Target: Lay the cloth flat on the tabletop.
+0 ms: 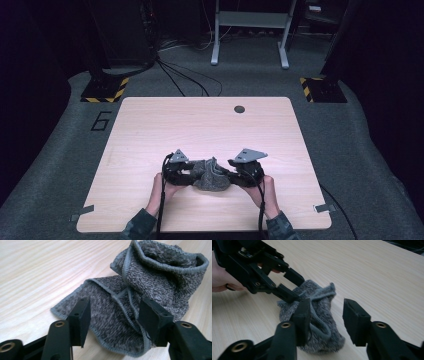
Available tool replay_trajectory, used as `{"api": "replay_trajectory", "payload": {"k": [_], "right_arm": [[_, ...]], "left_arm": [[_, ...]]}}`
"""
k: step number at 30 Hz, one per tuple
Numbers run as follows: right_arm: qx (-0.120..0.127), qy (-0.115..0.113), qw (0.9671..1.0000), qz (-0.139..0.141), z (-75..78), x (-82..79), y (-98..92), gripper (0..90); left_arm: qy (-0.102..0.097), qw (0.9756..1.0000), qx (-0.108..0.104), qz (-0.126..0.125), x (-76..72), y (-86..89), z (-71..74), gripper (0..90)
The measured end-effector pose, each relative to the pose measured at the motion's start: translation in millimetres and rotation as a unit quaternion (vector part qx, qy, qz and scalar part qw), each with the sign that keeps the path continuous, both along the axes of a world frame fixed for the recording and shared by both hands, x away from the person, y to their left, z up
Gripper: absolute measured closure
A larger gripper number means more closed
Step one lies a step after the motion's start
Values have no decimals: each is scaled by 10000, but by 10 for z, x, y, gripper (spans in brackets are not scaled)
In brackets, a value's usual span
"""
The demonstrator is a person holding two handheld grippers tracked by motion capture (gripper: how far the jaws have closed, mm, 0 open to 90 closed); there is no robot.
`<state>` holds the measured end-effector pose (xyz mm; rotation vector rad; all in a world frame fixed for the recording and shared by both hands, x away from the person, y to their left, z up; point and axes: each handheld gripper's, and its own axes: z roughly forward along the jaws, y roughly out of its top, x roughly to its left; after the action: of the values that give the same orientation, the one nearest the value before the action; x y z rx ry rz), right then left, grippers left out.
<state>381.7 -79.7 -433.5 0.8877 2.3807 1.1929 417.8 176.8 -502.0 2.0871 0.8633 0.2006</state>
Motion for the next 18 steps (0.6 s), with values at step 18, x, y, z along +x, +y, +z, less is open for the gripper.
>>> {"api": "replay_trajectory", "payload": {"k": [18], "right_arm": [[-404, 432, 9982, 26, -235, 136, 179, 880]], "left_arm": [[40, 9991, 304, -280, 50, -77, -113, 747]]}}
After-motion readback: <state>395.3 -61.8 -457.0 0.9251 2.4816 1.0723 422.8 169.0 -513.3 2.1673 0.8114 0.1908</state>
